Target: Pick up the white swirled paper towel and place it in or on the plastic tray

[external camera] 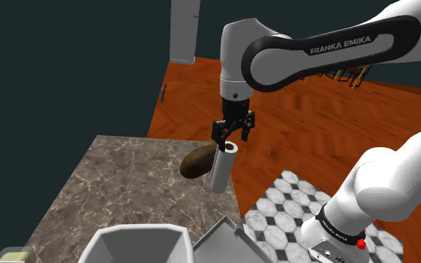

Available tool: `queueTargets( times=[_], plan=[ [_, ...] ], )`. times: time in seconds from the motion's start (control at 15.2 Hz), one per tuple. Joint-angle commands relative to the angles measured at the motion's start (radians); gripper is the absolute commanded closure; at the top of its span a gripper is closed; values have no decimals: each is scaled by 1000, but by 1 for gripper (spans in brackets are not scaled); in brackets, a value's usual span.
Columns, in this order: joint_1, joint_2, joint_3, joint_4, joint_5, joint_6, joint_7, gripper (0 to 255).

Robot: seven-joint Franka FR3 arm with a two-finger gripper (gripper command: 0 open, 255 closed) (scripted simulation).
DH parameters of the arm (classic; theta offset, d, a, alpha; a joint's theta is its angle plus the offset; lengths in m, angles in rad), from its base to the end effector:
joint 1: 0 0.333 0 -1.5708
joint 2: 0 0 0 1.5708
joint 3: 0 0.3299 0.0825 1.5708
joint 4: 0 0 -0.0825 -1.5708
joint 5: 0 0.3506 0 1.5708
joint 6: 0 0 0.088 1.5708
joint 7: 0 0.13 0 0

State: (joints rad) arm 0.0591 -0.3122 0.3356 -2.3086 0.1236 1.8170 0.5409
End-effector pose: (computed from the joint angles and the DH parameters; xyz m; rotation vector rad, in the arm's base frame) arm 0.3588 0.1701 0.4514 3.0401 -0.3251 -0.2758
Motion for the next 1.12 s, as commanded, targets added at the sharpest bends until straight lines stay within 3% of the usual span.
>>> queueTargets(
  times=[0.0, 0.4, 0.86, 0.92, 1.06],
  plan=[
    [2, 13, 8, -14, 1, 27, 10, 0],
    [5, 24, 15, -81, 4, 104, 10, 0],
    [5, 24, 15, -80, 4, 104, 10, 0],
    [5, 24, 15, -80, 4, 104, 10, 255],
    [5, 24, 15, -80, 4, 104, 10, 255]
  ],
)
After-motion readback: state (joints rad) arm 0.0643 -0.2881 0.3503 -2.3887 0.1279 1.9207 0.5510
